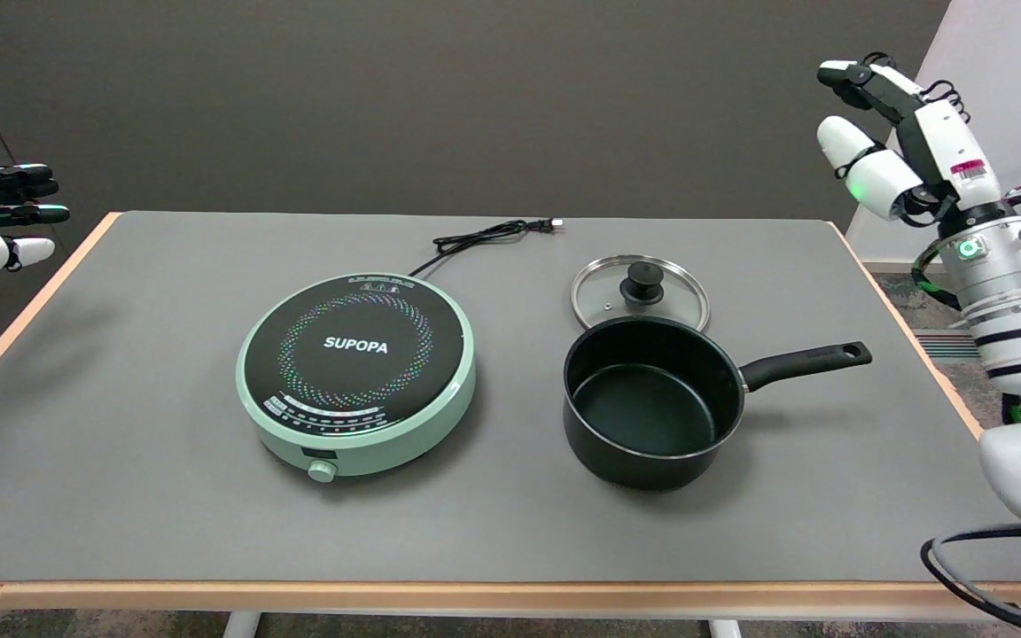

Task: Place the soup pot onto the table.

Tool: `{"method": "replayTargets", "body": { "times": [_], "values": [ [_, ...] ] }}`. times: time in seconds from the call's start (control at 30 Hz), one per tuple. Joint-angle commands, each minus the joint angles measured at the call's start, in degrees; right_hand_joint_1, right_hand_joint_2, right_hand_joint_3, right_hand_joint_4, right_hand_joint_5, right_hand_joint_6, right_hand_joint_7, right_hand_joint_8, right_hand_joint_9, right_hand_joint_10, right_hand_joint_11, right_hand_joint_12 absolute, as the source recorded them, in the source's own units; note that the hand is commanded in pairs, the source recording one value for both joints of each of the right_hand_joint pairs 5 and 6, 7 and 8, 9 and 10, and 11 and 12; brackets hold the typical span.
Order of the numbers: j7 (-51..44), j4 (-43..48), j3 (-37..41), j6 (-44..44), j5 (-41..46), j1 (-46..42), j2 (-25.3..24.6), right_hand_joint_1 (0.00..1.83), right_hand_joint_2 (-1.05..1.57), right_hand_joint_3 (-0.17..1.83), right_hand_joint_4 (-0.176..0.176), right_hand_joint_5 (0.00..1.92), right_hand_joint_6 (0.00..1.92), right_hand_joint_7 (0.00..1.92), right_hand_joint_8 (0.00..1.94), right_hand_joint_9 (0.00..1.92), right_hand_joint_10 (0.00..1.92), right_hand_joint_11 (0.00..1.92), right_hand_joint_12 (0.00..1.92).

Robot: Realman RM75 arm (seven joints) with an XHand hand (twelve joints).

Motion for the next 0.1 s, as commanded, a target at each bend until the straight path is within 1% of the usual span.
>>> {"method": "replayTargets", "body": {
  "times": [0.03, 0.07, 0.1],
  "values": [
    [5.17, -7.42, -3.84, 2.64, 6.50, 4.24, 2.03, 0.56, 1.57, -0.04, -0.141, 0.32, 0.32, 0.32, 0.32, 0.32, 0.32, 0.32, 0.32],
    [5.17, -7.20, -3.78, 2.70, 6.50, 4.18, 1.97, 0.58, 1.57, -0.04, -0.161, 0.30, 0.30, 0.30, 0.30, 0.30, 0.30, 0.30, 0.30],
    [5.17, -7.08, -3.70, 2.84, 6.50, 4.16, 1.95, 0.57, 1.57, -0.04, -0.156, 0.29, 0.29, 0.29, 0.29, 0.29, 0.29, 0.29, 0.29]
  ]
}}
